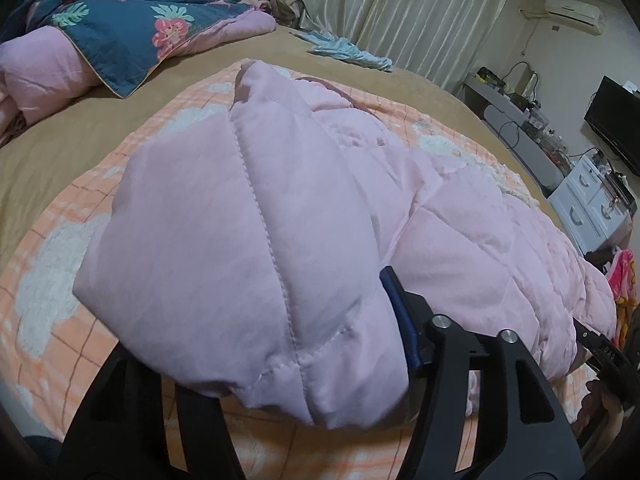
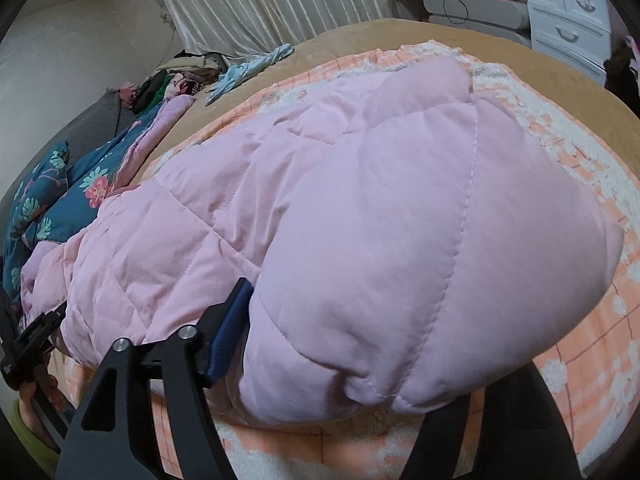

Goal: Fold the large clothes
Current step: 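Fold the lifted jacket half over the rest with both tools, then open both tools and release the folded jacket onto the blanket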

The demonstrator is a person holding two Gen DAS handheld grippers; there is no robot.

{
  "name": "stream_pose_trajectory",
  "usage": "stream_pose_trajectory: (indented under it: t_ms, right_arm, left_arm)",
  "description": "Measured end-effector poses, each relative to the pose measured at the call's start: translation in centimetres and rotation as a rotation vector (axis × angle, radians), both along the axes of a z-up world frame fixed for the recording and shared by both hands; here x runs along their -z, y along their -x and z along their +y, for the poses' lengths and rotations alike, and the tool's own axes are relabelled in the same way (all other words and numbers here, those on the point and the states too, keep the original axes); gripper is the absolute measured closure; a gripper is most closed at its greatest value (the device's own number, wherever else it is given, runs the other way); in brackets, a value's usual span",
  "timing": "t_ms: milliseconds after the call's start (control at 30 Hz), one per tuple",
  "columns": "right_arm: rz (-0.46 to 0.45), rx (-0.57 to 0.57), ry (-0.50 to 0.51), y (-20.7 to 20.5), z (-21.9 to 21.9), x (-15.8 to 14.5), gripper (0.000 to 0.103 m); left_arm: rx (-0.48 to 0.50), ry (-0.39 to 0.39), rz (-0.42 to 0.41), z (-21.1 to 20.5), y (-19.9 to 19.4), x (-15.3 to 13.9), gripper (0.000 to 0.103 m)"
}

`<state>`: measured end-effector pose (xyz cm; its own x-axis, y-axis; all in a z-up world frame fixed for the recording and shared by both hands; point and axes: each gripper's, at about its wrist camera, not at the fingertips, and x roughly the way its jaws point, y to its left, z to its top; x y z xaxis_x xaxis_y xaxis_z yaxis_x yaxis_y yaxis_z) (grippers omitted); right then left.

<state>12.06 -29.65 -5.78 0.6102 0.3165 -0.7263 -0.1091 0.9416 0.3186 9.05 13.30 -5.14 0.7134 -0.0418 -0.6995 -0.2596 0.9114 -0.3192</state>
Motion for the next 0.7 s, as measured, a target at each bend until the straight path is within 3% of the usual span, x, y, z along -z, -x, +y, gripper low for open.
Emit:
stream_pose_trajectory:
  t_ms: [133,333,700]
  right_arm:
    - [0.011,0.015,0.017,0.6,-0.3,-0.1,0.019]
    - [0.008,0.034,0.027,2.2,-0.9,-0.5,0.010]
    - [-0.045,0.068,0.093,5.3,-1.9,-2.2,0.004]
  left_arm:
    - [0.002,0.004,0.021,0.4,0.7,-0.1,0.029]
    - [-0.001,-0.003,0.043,1.1,2.3,-0.6,0.011]
    - [-0.024,-0.049,0.045,1.5,5.6,-2.2,0.009]
